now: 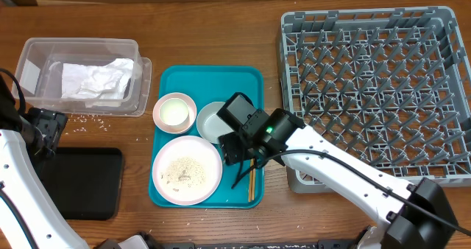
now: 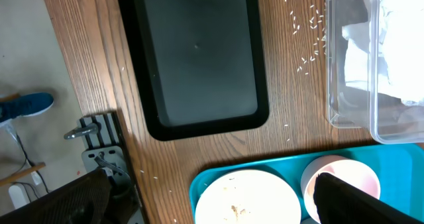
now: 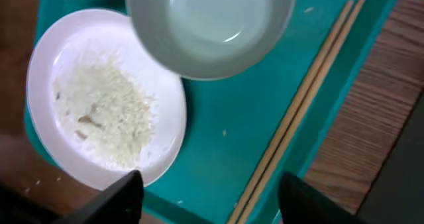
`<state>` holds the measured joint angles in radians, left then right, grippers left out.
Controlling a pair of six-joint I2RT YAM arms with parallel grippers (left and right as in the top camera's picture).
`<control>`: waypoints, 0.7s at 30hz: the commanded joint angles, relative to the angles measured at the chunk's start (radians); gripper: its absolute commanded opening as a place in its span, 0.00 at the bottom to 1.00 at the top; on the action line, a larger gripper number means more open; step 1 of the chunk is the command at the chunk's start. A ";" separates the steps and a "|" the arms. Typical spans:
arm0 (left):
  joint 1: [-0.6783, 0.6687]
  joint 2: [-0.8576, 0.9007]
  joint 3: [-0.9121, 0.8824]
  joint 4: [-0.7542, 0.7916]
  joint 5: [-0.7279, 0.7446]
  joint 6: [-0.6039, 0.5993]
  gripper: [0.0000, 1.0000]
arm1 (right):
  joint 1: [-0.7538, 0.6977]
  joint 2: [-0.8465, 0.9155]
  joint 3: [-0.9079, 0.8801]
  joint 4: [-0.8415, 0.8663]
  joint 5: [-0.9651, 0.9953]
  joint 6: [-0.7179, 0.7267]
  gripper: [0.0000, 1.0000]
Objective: Sort waste into correct bins and load items into the dishwasher
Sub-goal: 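Reach the right gripper to the wooden chopsticks and grasp one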
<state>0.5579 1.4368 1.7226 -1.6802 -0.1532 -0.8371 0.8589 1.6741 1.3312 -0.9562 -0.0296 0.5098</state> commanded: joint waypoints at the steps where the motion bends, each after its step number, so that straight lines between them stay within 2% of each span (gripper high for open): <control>1: -0.002 0.003 0.014 -0.002 -0.003 -0.016 1.00 | 0.004 0.072 0.003 0.008 0.119 0.229 0.61; 10: -0.002 0.003 0.014 -0.002 -0.003 -0.016 1.00 | 0.004 0.232 0.003 -0.021 0.141 0.295 0.58; 21: -0.002 0.003 0.014 -0.002 -0.003 -0.016 1.00 | 0.004 0.295 0.003 -0.008 0.073 0.295 0.49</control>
<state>0.5579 1.4368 1.7226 -1.6821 -0.1532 -0.8371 0.8589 1.9629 1.3312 -0.9764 0.0631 0.7929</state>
